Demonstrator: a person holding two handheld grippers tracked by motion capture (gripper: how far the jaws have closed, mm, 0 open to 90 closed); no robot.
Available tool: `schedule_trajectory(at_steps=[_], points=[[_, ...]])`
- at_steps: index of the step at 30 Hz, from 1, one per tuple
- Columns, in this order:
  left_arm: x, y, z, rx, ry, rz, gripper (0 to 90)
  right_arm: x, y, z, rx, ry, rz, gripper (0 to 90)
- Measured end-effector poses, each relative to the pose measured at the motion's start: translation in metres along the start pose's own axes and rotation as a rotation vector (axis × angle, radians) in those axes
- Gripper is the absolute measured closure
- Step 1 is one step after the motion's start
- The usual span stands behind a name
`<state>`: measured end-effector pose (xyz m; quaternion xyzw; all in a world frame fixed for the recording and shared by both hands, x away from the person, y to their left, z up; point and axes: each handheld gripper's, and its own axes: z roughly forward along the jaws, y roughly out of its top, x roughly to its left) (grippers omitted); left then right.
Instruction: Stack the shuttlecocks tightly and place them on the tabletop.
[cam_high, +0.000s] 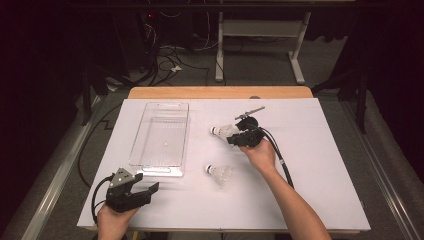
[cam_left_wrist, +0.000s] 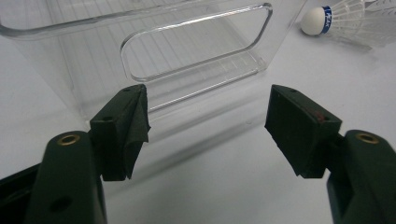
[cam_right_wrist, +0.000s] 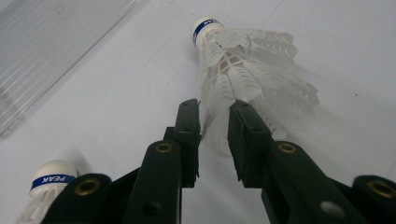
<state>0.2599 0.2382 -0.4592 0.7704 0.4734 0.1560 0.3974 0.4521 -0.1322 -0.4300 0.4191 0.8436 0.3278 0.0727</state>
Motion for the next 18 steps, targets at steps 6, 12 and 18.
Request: schedule_trajectory(at_steps=[6,12,18], points=[[-0.0001,-0.0001,-0.0001,0.001,0.002,-0.001,31.0,-0.0014,-0.0033,-0.0024,-0.005,-0.001,0.006,70.8],[0.0001,-0.0002,-0.0001,0.0,0.002,-0.001,31.0,-0.0036,-0.0054,-0.0051,-0.01,-0.008,0.015,69.0],[0.0002,-0.0002,-0.0001,-0.002,0.0,-0.002,31.0,-0.0027,-0.0097,-0.0077,-0.012,-0.015,0.009,65.4]])
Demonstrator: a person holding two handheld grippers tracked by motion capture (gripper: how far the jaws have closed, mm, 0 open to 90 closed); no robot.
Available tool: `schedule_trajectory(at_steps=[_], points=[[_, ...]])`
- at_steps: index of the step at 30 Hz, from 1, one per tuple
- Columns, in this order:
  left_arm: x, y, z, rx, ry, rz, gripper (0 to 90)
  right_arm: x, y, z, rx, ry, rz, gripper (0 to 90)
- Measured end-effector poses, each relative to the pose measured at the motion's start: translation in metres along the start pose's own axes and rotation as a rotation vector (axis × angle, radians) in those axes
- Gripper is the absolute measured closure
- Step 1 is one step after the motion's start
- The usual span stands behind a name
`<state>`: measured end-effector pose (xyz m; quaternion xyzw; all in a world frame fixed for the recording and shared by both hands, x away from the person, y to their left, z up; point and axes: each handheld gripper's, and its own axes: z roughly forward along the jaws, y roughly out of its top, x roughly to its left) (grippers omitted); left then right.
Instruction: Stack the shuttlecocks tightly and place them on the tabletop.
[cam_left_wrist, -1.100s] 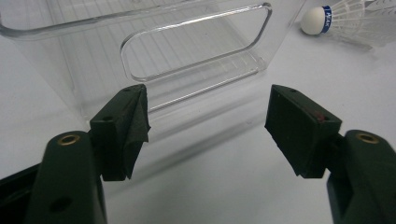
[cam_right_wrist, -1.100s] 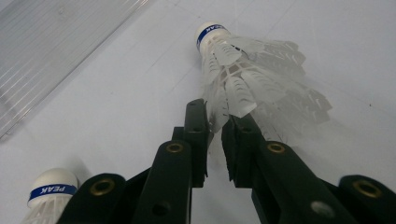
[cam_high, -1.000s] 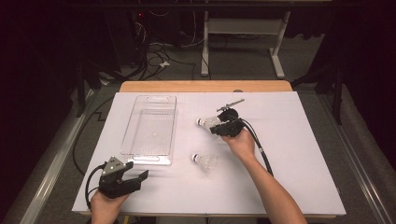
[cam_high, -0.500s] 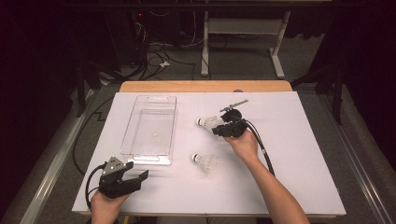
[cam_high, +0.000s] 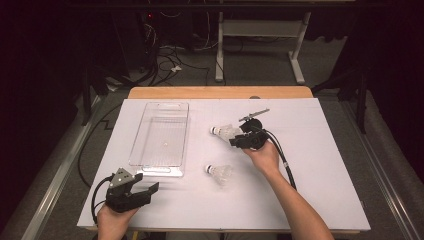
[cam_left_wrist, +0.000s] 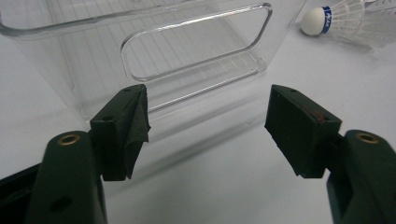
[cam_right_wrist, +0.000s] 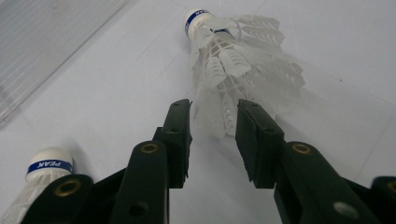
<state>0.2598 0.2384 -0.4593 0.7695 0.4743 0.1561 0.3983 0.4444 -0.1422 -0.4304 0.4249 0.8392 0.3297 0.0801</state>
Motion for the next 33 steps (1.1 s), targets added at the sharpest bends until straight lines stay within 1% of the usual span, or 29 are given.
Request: schedule_trajectory(at_steps=[10,13,17,20,23,29,33], points=[[0.0,0.0,0.0,0.0,0.004,-0.002,31.0,0.001,-0.008,-0.011,-0.031,-0.021,-0.014,58.5],[0.0,0.0,0.0,0.001,0.003,-0.005,31.0,0.001,-0.01,-0.017,-0.044,-0.03,-0.005,55.6],[0.0,0.0,0.0,0.0,0.003,-0.002,31.0,0.0,-0.013,-0.022,-0.054,-0.035,0.01,54.2],[0.0,0.0,0.0,-0.002,0.002,-0.007,31.0,-0.001,-0.019,-0.024,-0.053,-0.024,0.02,53.6],[0.001,0.0,0.0,-0.004,0.002,-0.011,31.1,0.0,-0.025,-0.027,-0.049,-0.031,0.017,52.2],[0.001,0.0,0.0,-0.004,0.002,-0.011,31.1,-0.001,-0.035,-0.037,-0.07,-0.061,0.009,50.6],[0.001,0.0,0.0,-0.005,0.004,-0.012,31.2,0.0,-0.042,-0.044,-0.091,-0.063,-0.002,50.2]])
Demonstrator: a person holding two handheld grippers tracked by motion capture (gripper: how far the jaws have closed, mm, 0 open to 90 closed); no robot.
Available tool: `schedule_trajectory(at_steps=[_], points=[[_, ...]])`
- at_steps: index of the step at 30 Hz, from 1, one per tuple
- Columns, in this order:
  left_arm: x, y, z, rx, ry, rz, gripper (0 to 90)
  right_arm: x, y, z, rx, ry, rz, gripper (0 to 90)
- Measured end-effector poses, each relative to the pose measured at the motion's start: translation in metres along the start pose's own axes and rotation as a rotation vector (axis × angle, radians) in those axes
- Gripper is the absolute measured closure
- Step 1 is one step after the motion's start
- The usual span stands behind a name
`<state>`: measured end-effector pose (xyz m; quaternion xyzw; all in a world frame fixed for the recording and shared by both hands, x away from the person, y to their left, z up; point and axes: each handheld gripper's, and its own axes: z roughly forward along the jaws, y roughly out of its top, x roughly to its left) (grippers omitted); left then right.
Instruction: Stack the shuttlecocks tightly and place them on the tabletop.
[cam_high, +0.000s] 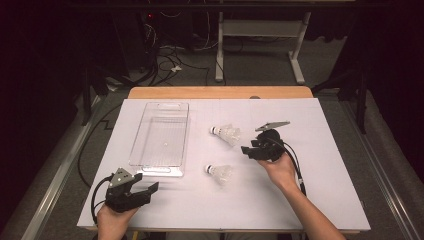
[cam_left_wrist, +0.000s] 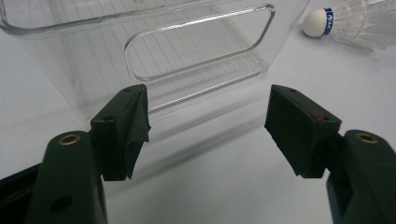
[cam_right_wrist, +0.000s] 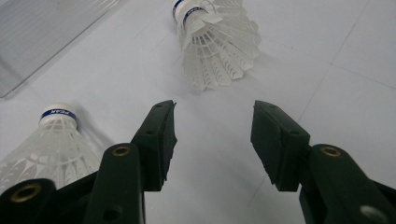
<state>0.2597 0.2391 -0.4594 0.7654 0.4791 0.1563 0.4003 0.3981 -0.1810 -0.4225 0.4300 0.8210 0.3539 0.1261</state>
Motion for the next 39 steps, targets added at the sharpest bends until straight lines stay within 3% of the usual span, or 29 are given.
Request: schedule_trajectory(at_steps=[20,26,39], points=[[0.0,0.0,0.0,0.001,0.002,0.004,31.1,0.013,-0.027,-0.019,-0.055,0.0,-0.053,47.1],[0.0,0.0,0.0,0.003,0.0,0.001,31.1,0.019,-0.032,-0.02,-0.053,-0.011,-0.098,45.6],[0.0,0.0,0.0,0.002,0.002,-0.001,31.1,0.029,-0.04,-0.023,-0.062,0.025,-0.104,46.5]])
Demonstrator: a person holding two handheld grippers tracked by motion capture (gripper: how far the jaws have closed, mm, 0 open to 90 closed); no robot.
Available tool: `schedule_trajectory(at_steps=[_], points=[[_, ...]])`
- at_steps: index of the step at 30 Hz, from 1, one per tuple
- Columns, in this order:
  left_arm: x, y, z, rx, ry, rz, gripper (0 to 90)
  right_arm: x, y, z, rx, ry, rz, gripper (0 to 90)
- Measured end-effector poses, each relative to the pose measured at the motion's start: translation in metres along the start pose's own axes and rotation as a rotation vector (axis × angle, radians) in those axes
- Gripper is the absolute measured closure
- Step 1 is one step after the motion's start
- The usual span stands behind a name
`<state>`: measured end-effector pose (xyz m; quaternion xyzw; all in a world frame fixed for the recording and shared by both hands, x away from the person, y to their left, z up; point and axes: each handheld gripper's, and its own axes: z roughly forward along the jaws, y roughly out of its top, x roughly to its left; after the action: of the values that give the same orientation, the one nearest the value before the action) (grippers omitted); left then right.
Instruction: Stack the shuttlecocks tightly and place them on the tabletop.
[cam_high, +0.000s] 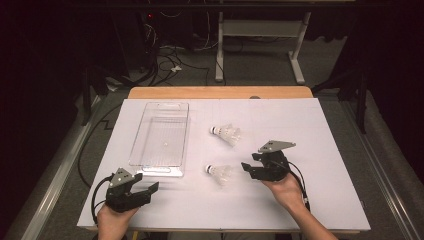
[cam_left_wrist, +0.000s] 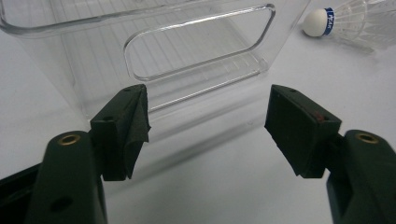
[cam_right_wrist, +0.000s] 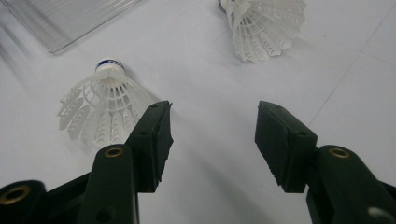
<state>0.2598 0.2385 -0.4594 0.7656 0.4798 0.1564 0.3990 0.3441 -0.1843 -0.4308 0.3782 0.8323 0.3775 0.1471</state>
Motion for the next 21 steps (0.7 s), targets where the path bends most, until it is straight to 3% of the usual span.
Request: schedule_trajectory(at_steps=[21], points=[[0.0,0.0,0.0,0.001,0.0,-0.002,31.1,0.017,-0.011,-0.001,0.005,0.044,-0.007,47.7]])
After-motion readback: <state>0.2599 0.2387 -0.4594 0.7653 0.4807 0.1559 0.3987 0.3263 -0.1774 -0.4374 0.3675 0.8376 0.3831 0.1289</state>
